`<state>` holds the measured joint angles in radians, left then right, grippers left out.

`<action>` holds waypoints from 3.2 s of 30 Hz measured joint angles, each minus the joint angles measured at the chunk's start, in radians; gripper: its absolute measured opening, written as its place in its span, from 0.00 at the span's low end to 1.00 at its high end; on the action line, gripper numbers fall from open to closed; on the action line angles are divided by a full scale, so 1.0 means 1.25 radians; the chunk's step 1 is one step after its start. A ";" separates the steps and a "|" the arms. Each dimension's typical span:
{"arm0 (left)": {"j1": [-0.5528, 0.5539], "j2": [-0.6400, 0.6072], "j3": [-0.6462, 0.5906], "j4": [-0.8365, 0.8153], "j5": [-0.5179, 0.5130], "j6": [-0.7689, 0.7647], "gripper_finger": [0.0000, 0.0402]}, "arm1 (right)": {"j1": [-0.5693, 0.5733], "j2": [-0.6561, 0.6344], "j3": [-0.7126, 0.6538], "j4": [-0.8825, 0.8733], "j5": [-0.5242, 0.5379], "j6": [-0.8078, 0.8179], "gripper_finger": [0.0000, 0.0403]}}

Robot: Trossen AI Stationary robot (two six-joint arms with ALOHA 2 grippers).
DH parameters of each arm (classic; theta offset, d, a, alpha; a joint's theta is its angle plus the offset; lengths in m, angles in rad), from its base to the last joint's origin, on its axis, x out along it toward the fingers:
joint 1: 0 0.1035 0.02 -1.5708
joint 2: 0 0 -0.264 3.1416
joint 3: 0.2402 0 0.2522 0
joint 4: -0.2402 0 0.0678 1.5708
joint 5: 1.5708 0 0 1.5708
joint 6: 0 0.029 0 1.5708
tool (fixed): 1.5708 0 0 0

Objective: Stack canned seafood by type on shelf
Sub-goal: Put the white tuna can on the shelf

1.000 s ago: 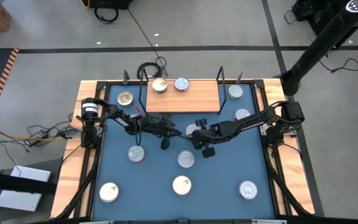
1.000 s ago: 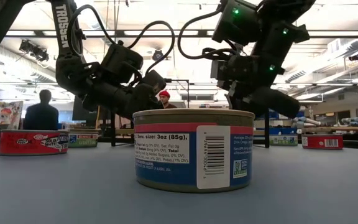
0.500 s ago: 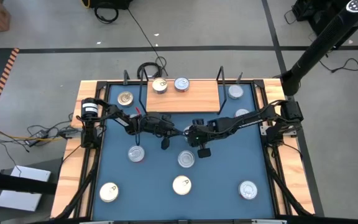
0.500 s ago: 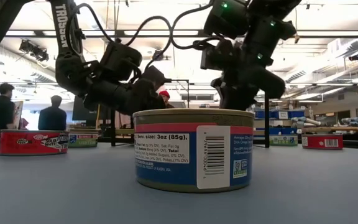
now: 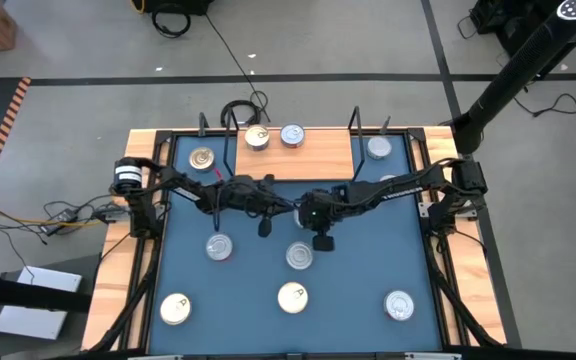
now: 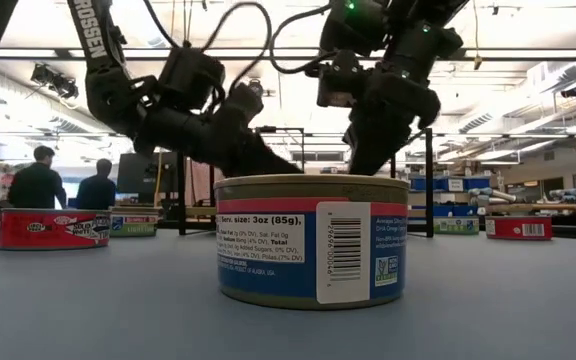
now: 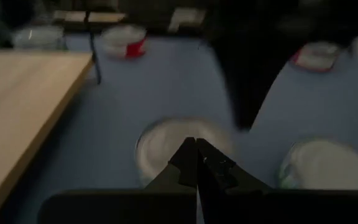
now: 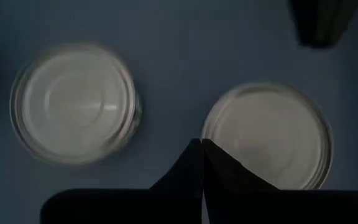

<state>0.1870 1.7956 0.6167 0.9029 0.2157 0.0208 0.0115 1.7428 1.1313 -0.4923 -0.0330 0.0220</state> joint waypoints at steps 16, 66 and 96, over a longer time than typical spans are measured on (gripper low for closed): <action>0.022 0.140 0.081 -0.026 -0.092 0.019 0.00 | 0.059 0.094 -0.017 0.019 0.117 -0.014 0.01; 0.012 0.152 0.084 -0.064 -0.059 0.043 0.00 | -0.032 -0.024 -0.015 0.080 0.159 0.070 0.07; 0.039 0.052 0.026 -0.061 -0.063 0.064 0.00 | -0.028 -0.021 0.119 -0.068 0.233 -0.217 0.48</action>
<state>0.2362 1.8610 0.6495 0.8272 0.1364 0.1011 -0.0229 1.7162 1.2806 -0.5768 0.2583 -0.2486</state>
